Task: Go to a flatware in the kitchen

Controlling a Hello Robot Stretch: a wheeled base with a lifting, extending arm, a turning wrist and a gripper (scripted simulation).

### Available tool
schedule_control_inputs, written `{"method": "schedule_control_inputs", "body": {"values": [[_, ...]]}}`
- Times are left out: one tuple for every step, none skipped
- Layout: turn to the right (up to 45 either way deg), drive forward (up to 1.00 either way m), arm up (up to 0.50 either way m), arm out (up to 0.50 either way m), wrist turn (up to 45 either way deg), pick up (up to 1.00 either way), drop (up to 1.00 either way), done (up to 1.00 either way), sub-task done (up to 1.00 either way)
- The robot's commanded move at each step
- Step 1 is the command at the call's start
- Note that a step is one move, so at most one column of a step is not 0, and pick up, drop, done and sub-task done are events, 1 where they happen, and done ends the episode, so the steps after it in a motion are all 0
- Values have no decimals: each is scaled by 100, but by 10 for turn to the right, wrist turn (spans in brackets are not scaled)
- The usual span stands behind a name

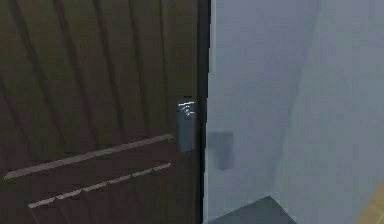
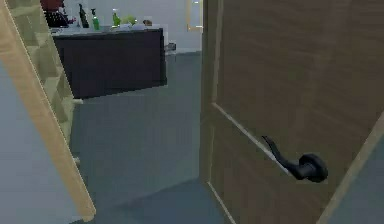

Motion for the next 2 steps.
{"method": "schedule_control_inputs", "body": {"values": [[450,0,0,0,0,0,0,0,0],[240,0,0,0,0,0,0,0,0]]}}
